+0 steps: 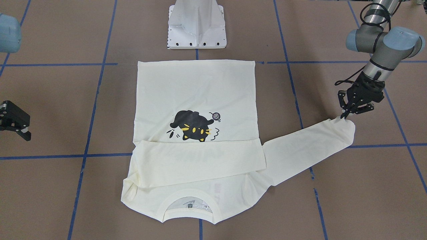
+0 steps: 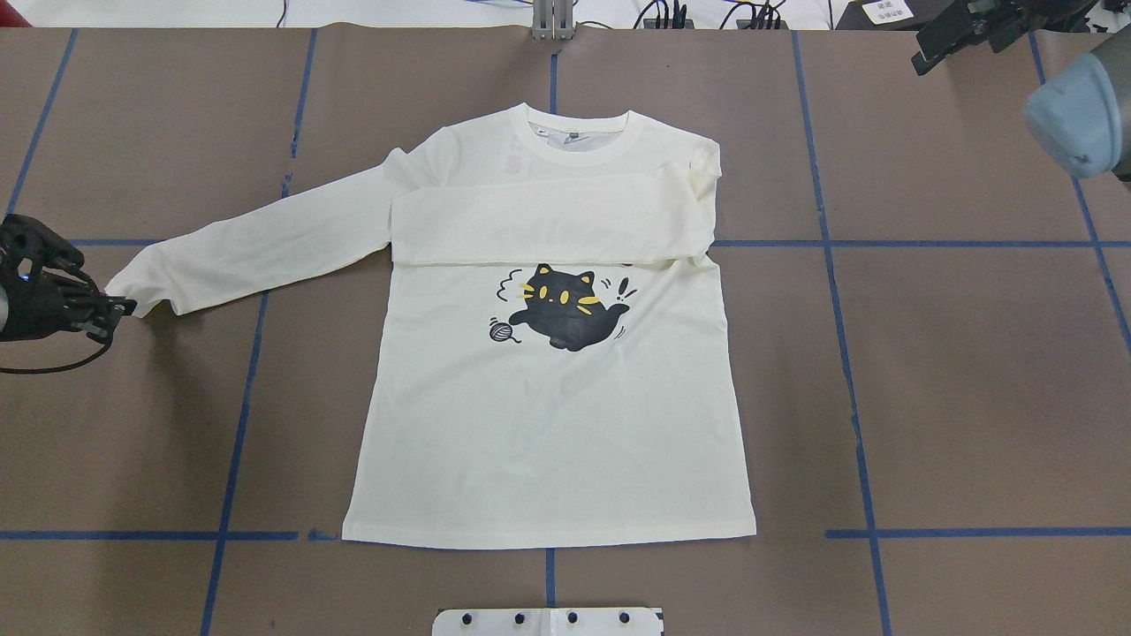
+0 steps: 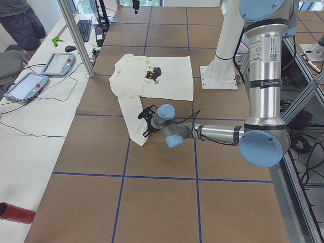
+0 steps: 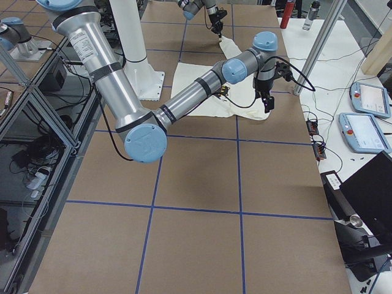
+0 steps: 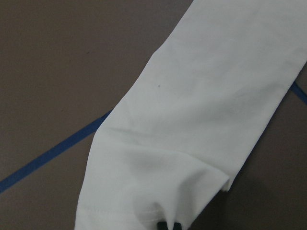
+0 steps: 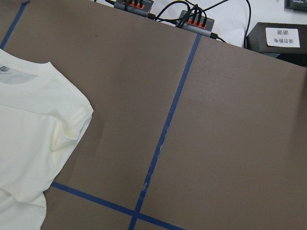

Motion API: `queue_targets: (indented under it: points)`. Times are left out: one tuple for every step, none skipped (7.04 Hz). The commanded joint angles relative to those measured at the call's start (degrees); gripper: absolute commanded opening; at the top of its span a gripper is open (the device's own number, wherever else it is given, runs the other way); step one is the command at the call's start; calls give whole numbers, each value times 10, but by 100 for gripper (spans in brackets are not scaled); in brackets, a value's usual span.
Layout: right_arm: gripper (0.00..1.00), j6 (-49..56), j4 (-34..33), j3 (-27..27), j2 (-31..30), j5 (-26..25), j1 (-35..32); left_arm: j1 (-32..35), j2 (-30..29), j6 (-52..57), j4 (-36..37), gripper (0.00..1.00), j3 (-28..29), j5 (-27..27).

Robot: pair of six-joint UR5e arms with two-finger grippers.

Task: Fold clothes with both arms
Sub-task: 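Fold the held sleeve across the shirt front with the left gripper, release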

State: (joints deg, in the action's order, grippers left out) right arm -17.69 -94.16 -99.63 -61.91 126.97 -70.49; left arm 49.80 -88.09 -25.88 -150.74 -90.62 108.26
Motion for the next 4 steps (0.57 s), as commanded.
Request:
queue_targets:
  points:
    - [100, 2, 0, 1, -3, 0, 0, 32, -115, -7, 96, 0, -6, -1]
    - [100, 2, -1, 1, -3, 0, 0, 34, -174, -9, 152, 0, -6, -2]
    - [100, 1, 0, 1, -5, 0, 0, 34, -248, -34, 235, 0, -7, -3]
    - [100, 2, 2, 1, -9, 0, 0, 30, -318, -79, 315, 0, -6, -4]
